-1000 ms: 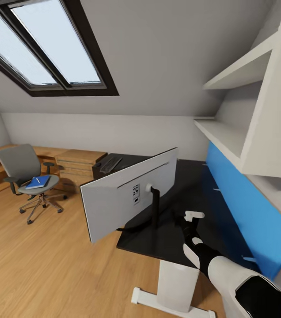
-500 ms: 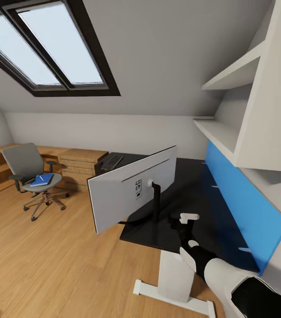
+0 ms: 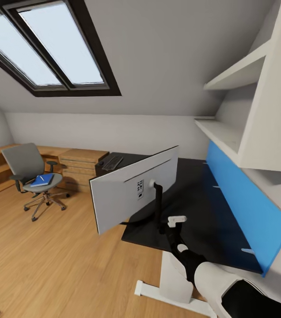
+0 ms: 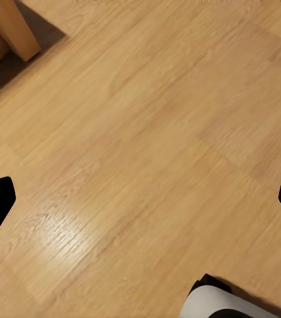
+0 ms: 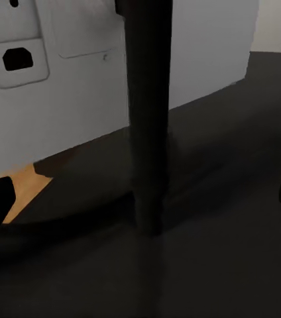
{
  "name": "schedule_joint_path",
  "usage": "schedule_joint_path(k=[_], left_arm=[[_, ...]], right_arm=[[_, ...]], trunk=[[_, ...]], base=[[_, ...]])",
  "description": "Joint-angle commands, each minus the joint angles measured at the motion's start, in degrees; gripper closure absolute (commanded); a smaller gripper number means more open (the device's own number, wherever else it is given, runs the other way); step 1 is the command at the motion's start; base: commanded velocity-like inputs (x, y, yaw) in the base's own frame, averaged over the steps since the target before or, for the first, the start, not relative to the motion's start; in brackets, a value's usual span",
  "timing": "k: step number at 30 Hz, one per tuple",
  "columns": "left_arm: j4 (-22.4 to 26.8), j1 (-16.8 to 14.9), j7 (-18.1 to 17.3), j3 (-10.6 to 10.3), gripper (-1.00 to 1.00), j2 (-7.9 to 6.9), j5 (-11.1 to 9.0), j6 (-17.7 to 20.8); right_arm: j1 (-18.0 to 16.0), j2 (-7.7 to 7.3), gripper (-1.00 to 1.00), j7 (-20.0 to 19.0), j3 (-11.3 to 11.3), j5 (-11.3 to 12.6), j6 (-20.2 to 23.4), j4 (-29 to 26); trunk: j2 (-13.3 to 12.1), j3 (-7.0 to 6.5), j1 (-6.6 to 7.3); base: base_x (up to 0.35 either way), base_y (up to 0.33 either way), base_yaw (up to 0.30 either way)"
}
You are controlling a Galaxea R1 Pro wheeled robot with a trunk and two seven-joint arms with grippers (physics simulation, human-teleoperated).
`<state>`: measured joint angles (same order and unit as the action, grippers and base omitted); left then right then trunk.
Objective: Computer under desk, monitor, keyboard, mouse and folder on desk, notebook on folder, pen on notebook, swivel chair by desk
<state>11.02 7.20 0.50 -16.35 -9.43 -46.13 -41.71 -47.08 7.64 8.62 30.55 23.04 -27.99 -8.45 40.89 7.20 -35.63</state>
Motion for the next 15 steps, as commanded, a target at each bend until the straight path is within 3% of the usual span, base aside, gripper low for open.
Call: schedule_joint_path(k=[1, 6, 15], left_arm=[[0.1, 0.0, 0.0, -0.5, -1.0, -0.05, -0.6, -0.1], [0.1, 0.0, 0.0, -0.5, -1.0, -0.06, -0.5, -0.1], [0.1, 0.0, 0.0, -0.5, -1.0, -0.06, -0.5, 0.0]], right_arm=[[0.0, 0.23, -1.0, 0.3, 0.5, 0.1, -0.2, 0.1], [0.1, 0.41, -1.0, 0.4, 0.4, -0.1, -0.3, 0.1], [0.1, 0.26, -1.0, 0.8, -0.1, 0.1, 0.1, 0.1]], trunk=[[0.1, 0.08, -0.03], [0.1, 0.08, -0.03], [0.1, 0.08, -0.03]], base=[[0.143, 0.218, 0.0], [0.128, 0.152, 0.0], [0.14, 0.025, 0.0]])
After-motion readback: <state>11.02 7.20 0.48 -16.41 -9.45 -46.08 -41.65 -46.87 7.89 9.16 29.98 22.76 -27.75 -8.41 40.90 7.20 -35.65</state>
